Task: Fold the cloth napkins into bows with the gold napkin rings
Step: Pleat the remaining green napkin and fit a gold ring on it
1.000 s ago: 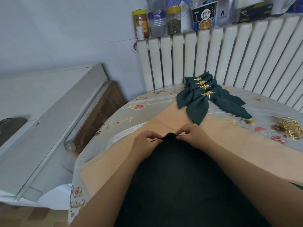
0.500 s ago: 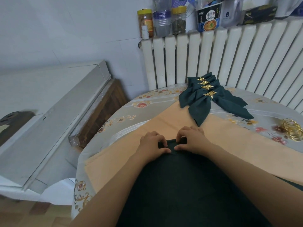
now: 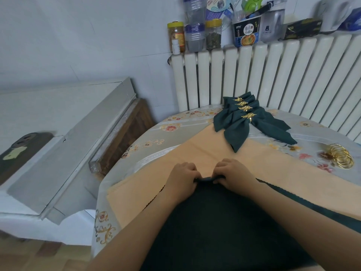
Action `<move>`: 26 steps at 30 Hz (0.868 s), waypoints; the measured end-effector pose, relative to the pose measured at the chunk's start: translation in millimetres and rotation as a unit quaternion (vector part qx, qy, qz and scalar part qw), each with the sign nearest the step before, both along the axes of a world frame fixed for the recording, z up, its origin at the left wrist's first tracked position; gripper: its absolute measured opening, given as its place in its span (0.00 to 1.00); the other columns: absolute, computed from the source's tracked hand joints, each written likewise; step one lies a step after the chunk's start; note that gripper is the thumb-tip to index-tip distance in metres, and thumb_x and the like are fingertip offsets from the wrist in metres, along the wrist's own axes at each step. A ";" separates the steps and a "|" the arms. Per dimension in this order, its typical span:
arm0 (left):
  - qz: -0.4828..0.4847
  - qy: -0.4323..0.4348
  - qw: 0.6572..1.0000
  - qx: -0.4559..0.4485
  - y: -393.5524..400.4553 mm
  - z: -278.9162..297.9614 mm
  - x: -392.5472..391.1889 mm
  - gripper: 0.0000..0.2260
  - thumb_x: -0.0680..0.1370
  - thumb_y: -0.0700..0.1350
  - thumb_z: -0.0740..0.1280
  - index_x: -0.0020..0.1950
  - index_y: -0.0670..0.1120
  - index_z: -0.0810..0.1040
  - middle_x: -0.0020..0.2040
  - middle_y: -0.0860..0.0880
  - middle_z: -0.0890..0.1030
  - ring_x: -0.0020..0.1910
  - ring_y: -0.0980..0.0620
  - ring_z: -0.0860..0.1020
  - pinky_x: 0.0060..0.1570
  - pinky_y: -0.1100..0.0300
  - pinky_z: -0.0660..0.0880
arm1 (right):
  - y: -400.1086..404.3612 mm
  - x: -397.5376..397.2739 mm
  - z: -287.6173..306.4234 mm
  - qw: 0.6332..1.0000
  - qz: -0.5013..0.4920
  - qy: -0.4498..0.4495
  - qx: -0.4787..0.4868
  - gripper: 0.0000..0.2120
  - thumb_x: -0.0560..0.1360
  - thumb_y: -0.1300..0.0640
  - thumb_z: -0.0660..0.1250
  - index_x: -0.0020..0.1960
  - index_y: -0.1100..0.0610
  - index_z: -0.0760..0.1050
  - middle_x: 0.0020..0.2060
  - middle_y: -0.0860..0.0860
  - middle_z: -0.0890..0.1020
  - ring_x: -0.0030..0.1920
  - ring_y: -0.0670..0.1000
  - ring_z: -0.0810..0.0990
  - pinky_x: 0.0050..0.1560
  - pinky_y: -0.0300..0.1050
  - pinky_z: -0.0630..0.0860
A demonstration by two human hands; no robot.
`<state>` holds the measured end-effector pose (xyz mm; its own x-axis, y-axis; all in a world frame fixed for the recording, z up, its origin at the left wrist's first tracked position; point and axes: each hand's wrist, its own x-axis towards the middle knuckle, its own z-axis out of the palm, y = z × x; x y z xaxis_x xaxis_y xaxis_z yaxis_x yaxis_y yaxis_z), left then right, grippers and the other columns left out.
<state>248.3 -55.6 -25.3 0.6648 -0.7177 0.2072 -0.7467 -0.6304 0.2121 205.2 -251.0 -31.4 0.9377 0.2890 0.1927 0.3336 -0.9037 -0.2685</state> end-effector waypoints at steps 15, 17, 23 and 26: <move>0.118 0.184 0.976 0.008 -1.5 8.6 -12.3 0.06 0.71 0.53 0.72 0.43 0.53 0.80 0.53 0.54 0.73 0.56 0.54 0.68 0.59 0.56 0.67 | 8.4 -4.4 7.2 0.986 -0.097 0.138 -0.007 0.11 0.72 0.44 0.69 0.50 0.47 0.71 0.53 0.46 0.74 0.55 0.49 0.70 0.55 0.45 0.66; 0.134 0.197 0.971 0.018 -3.2 10.9 -9.9 0.09 0.70 0.54 0.73 0.45 0.54 0.76 0.51 0.54 0.73 0.56 0.52 0.70 0.58 0.55 0.67 | 8.9 -2.0 9.3 0.980 -0.110 0.166 -0.012 0.18 0.72 0.44 0.68 0.58 0.47 0.69 0.53 0.47 0.76 0.56 0.51 0.71 0.55 0.46 0.66; 0.130 0.165 0.974 0.082 -8.1 17.7 -15.1 0.13 0.74 0.54 0.69 0.54 0.50 0.77 0.54 0.50 0.77 0.55 0.49 0.73 0.57 0.55 0.65 | 15.3 -9.0 13.8 0.988 -0.101 0.093 -0.076 0.12 0.74 0.45 0.66 0.53 0.50 0.75 0.51 0.48 0.76 0.51 0.50 0.72 0.49 0.41 0.67; 0.109 0.103 0.988 0.037 -4.7 16.1 -26.9 0.08 0.74 0.50 0.69 0.50 0.48 0.78 0.51 0.50 0.75 0.50 0.50 0.74 0.52 0.58 0.69 | 13.5 -23.2 13.7 0.994 -0.072 0.026 -0.076 0.09 0.76 0.48 0.64 0.53 0.50 0.75 0.51 0.47 0.77 0.51 0.48 0.72 0.50 0.40 0.68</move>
<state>221.4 -60.3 -9.3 0.8279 -0.5609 0.0040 -0.5372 -0.7908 0.2932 182.0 -237.4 -17.7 0.9791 0.1724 0.1075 0.1865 -0.9726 -0.1388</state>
